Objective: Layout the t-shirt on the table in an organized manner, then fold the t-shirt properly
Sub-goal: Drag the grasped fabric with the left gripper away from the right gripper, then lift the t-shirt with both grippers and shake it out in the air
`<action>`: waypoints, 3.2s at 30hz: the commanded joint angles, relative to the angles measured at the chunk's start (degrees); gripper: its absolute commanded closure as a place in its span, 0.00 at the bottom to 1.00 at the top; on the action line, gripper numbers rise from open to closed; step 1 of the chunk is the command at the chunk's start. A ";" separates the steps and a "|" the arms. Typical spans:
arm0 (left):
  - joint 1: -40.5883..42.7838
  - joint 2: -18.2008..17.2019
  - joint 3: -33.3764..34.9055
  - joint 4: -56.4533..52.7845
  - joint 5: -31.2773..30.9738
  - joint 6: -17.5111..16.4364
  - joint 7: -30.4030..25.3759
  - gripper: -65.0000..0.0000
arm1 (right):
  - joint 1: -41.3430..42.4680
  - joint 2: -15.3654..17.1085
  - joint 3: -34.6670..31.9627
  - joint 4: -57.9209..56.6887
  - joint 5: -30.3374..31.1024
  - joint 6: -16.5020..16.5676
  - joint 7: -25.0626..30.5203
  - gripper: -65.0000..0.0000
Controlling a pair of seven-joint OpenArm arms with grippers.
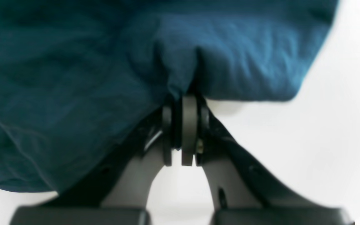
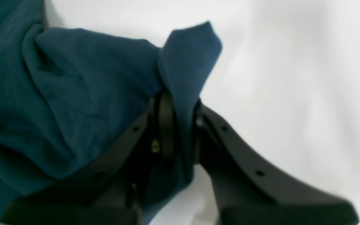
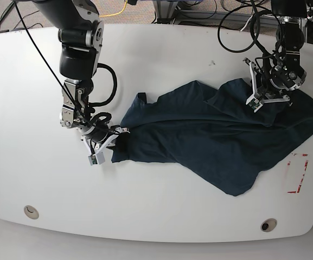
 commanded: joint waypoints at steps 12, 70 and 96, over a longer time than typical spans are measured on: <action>1.17 -0.27 -2.39 4.62 1.49 -0.14 2.89 1.00 | -2.42 0.34 0.11 8.01 0.79 0.14 -0.26 0.95; -68.72 7.38 -4.06 18.08 1.84 -0.14 24.70 1.00 | 33.10 14.05 -0.41 23.92 0.26 0.14 -20.66 0.97; -88.50 10.37 -1.07 5.33 1.67 -0.14 24.52 1.00 | 56.83 24.25 -13.95 23.04 0.88 0.23 -25.93 0.97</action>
